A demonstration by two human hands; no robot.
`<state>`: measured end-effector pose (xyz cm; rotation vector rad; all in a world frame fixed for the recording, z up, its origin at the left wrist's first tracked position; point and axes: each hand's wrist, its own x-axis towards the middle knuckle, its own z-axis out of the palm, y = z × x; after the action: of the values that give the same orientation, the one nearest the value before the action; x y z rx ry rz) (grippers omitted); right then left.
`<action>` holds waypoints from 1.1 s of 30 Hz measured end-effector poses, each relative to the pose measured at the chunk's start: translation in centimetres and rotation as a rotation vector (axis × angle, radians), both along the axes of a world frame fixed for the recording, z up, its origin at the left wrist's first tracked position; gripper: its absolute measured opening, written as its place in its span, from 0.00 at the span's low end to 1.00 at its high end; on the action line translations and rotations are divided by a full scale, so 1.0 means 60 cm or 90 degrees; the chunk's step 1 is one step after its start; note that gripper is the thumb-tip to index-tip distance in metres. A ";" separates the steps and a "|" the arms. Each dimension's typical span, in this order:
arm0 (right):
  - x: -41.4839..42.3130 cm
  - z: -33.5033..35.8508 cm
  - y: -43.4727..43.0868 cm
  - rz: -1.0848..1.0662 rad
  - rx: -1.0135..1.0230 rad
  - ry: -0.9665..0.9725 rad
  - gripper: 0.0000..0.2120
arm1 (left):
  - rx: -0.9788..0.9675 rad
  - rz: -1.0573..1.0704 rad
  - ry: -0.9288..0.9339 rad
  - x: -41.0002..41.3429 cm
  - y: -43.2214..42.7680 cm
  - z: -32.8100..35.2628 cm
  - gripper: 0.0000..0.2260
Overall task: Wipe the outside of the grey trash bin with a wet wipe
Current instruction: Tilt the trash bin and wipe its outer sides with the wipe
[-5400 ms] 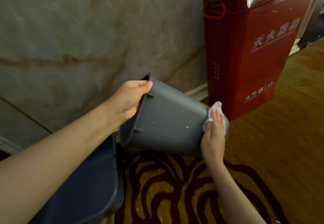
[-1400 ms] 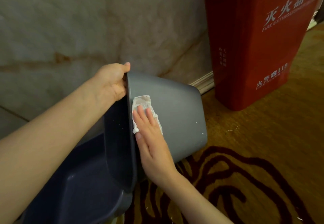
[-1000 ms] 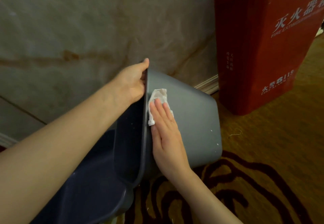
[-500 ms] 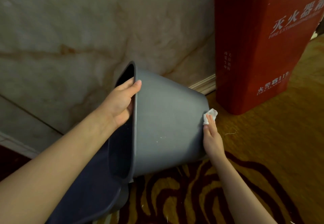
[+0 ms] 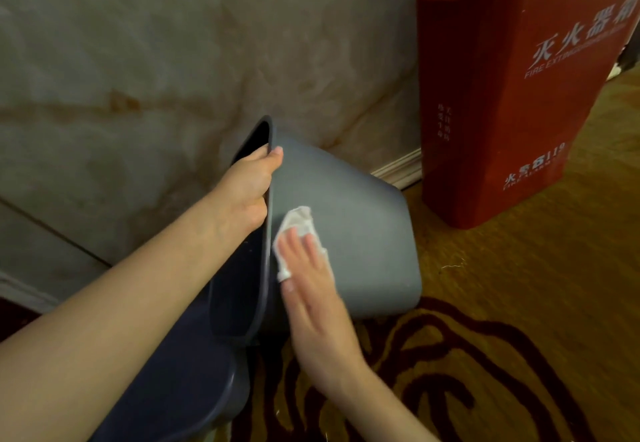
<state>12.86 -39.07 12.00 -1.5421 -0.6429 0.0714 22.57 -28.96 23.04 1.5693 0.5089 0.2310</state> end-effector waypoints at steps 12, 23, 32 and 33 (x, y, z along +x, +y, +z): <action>0.043 -0.106 -0.037 -0.133 -0.083 0.074 0.20 | -0.026 0.009 0.046 0.016 0.019 0.003 0.16; 0.131 -0.167 -0.093 -0.228 -0.064 0.293 0.25 | 0.109 -0.279 0.159 -0.010 0.023 0.021 0.16; 0.170 -0.178 -0.101 -0.270 -0.064 0.400 0.28 | 0.450 -0.486 0.058 -0.161 0.007 -0.054 0.14; 0.171 -0.180 -0.103 -0.274 -0.060 0.414 0.29 | 0.473 -0.484 0.017 -0.156 -0.001 -0.058 0.13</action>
<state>23.14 -45.23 1.18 -1.5972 0.2104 0.2658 13.20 -29.03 19.57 2.3691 -0.2197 -0.2167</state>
